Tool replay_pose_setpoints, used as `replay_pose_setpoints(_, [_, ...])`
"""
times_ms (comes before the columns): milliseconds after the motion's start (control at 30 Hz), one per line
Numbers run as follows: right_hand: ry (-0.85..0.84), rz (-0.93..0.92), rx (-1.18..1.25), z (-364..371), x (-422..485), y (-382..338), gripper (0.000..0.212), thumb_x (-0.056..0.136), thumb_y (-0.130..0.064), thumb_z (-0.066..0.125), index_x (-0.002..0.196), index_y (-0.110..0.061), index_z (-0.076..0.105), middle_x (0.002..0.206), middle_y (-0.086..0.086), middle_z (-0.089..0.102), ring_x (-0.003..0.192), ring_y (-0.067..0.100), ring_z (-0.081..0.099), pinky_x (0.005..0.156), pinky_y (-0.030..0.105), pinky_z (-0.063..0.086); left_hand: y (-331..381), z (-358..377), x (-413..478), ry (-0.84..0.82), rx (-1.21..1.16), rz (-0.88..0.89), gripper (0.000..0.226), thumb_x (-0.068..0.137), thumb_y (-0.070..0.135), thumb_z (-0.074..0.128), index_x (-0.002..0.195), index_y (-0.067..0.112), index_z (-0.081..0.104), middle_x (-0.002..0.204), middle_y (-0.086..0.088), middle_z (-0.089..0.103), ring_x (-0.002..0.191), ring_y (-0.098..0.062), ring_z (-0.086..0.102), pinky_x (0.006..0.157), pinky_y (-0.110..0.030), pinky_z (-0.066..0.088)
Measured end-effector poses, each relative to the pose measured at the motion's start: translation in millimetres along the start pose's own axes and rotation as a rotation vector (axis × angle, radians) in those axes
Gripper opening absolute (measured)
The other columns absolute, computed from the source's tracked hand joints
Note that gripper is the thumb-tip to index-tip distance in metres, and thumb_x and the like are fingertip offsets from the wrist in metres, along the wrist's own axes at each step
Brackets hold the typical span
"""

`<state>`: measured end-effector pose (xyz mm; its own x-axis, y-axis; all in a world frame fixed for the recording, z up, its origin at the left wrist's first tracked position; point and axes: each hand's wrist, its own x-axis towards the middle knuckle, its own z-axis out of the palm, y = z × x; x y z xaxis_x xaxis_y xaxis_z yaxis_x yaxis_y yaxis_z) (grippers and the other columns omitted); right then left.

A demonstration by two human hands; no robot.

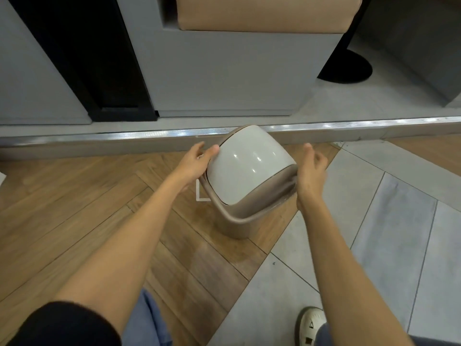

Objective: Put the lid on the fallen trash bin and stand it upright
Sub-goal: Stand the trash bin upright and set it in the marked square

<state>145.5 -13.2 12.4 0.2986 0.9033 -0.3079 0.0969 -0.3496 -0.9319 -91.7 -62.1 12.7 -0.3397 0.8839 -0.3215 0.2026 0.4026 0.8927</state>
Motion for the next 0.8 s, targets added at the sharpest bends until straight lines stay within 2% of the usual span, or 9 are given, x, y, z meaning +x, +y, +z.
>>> replay_pose_setpoints(67, [0.063,0.162,0.132,3.5,-14.2,16.8,0.084,0.074,-0.074,0.039,0.142,-0.024,0.039,0.141,0.003,0.046,0.129,0.028,0.046,0.106,0.051,0.038,4.1,10.2,5.6,-0.032,0.084,0.044,0.072,0.087,0.063,0.049,0.144,0.020,0.043,0.139,0.004,0.050,0.128,-0.015,0.046,0.104,-0.033,0.037])
replay_pose_setpoints(167, [-0.023,0.243,0.176,15.4,-38.0,28.0,0.097,0.068,-0.084,0.032,0.146,-0.026,0.034,0.145,0.006,0.045,0.128,0.030,0.047,0.106,0.054,0.038,-3.9,19.3,0.6,-0.007,0.191,0.053,0.059,0.091,0.054,0.052,0.135,0.016,0.052,0.130,-0.005,0.058,0.118,-0.023,0.054,0.094,-0.034,0.043])
replay_pose_setpoints(267, [-0.111,0.219,0.126,25.1,-31.7,16.3,0.099,0.063,-0.090,0.025,0.144,-0.034,0.037,0.143,0.005,0.049,0.126,0.029,0.049,0.104,0.054,0.041,-19.8,19.7,-9.4,0.098,0.207,0.072,0.058,0.090,0.055,0.052,0.132,0.015,0.052,0.125,-0.009,0.059,0.115,-0.028,0.056,0.096,-0.042,0.047])
replay_pose_setpoints(367, [-0.237,0.153,0.057,27.4,-19.0,8.2,0.095,0.061,-0.093,0.027,0.137,-0.041,0.047,0.138,-0.001,0.056,0.124,0.023,0.052,0.106,0.050,0.040,-34.8,19.0,-25.7,0.204,0.162,0.045,0.059,0.094,0.053,0.046,0.137,0.013,0.047,0.128,-0.013,0.057,0.118,-0.031,0.053,0.102,-0.049,0.044])
replay_pose_setpoints(467, [-0.336,0.091,-0.006,27.4,-10.8,-6.2,0.084,0.073,-0.084,0.029,0.133,-0.032,0.056,0.130,-0.002,0.063,0.116,0.019,0.058,0.104,0.044,0.043,-44.8,23.1,-40.0,0.246,0.104,0.024,0.063,0.094,0.053,0.046,0.140,0.011,0.040,0.132,-0.012,0.055,0.118,-0.031,0.053,0.100,-0.052,0.046])
replay_pose_setpoints(533, [-0.358,0.080,-0.039,27.9,-3.0,-13.5,0.089,0.069,-0.085,0.032,0.130,-0.026,0.061,0.123,0.000,0.067,0.111,0.021,0.062,0.102,0.043,0.046,-46.7,28.9,-49.3,0.225,0.047,-0.002,0.068,0.090,0.058,0.048,0.140,0.013,0.036,0.129,-0.007,0.054,0.115,-0.031,0.056,0.095,-0.054,0.050])
replay_pose_setpoints(633, [-0.359,0.059,-0.079,29.4,11.4,-17.7,0.091,0.067,-0.085,0.034,0.127,-0.023,0.063,0.122,0.001,0.068,0.110,0.023,0.062,0.103,0.045,0.045,-48.7,39.3,-59.3,0.215,-0.008,-0.033,0.070,0.087,0.061,0.051,0.136,0.014,0.033,0.128,-0.003,0.052,0.112,-0.028,0.057,0.094,-0.048,0.050])
replay_pose_setpoints(700, [-0.350,0.033,-0.114,33.6,16.4,-21.0,0.092,0.069,-0.084,0.033,0.128,-0.021,0.063,0.126,0.003,0.066,0.114,0.025,0.060,0.104,0.046,0.044,-49.3,42.4,-65.0,0.233,0.006,-0.032,0.071,0.089,0.057,0.052,0.137,0.009,0.030,0.132,-0.006,0.051,0.116,-0.028,0.054,0.095,-0.039,0.046])
replay_pose_setpoints(800, [-0.337,-0.045,-0.220,37.9,12.1,-31.7,0.091,0.076,-0.083,0.025,0.129,-0.018,0.060,0.132,0.003,0.060,0.116,0.025,0.055,0.104,0.044,0.040,-51.2,44.7,-69.5,0.269,-0.003,-0.038,0.071,0.089,0.055,0.055,0.136,0.008,0.029,0.136,-0.012,0.050,0.117,-0.029,0.053,0.093,-0.038,0.047])
